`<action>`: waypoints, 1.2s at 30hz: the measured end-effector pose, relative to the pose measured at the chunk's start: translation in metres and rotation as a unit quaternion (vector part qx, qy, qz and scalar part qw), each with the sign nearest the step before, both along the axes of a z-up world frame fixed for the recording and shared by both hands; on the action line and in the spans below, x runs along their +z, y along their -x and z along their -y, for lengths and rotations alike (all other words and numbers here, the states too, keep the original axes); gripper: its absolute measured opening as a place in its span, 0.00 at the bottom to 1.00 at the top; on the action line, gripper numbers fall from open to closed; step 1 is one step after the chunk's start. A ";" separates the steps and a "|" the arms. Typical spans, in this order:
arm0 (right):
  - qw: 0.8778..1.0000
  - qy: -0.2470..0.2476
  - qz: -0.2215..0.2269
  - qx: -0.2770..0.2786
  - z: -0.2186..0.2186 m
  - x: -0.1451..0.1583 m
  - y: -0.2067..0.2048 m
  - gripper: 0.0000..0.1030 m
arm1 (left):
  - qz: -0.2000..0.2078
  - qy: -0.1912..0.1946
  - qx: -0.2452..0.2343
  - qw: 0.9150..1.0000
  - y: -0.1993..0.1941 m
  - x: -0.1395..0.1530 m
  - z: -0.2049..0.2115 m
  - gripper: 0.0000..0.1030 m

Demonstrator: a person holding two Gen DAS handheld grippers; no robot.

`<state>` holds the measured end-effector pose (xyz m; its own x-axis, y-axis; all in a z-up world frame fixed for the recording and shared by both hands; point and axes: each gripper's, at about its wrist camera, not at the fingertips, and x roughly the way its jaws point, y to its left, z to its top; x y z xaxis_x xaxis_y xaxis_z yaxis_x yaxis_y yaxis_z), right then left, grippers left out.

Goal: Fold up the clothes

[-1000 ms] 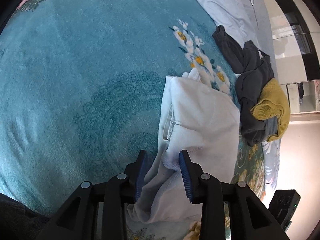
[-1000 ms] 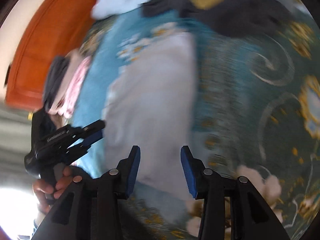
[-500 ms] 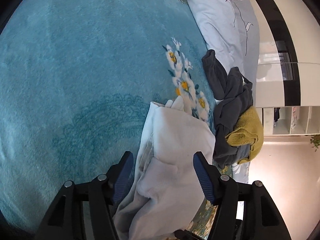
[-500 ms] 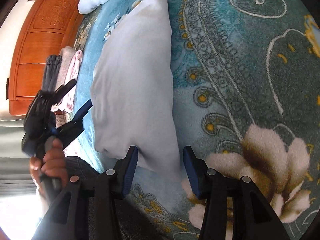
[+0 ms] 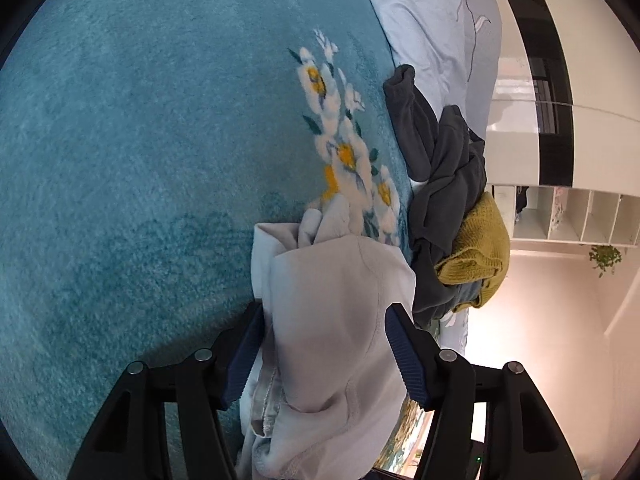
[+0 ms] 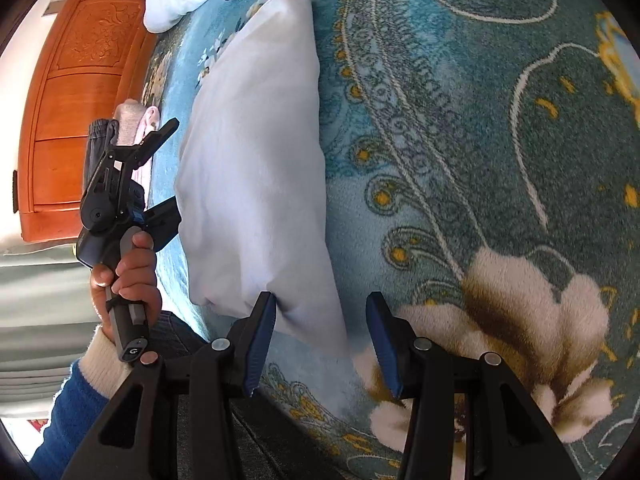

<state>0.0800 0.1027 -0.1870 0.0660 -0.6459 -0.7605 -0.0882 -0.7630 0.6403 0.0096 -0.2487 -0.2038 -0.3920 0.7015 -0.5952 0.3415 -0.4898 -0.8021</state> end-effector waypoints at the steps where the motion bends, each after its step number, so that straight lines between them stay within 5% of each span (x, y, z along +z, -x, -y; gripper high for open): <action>1: 1.000 -0.001 0.000 0.001 0.000 0.000 0.000 0.47 | -0.003 0.005 -0.006 1.000 0.001 0.001 -0.002 0.41; 4: 1.000 -0.004 0.002 0.002 0.000 0.001 0.000 0.47 | -0.012 0.020 -0.025 0.999 0.003 0.004 -0.008 0.23; 8: 1.000 -0.008 0.001 0.000 0.002 0.003 0.000 0.47 | -0.027 0.029 -0.032 0.999 0.003 0.009 -0.011 0.16; 14: 1.000 -0.010 -0.018 -0.007 0.002 0.010 0.003 0.47 | -0.050 0.022 0.069 0.996 -0.011 0.023 0.023 0.14; 20: 0.999 0.016 -0.028 -0.011 0.019 0.008 0.007 0.47 | 0.019 0.023 0.211 0.977 -0.043 0.007 0.073 0.14; 30: 0.998 0.037 -0.038 -0.035 0.068 -0.005 0.023 0.47 | 0.016 0.011 0.296 0.955 -0.071 0.014 0.102 0.07; 33: 0.998 0.025 -0.039 -0.047 0.070 0.000 0.025 0.10 | 0.020 -0.002 0.302 0.953 -0.075 0.013 0.105 0.06; 36: 0.997 0.032 -0.050 -0.044 0.062 0.013 0.033 0.08 | 0.018 -0.011 0.289 0.957 -0.073 0.014 0.102 0.06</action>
<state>0.0468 0.0406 -0.1740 -0.0679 -0.6929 -0.7178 -0.0858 -0.7127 0.6962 0.0830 -0.3503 -0.1898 -0.6979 0.3864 -0.6030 0.5776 -0.1940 -0.7929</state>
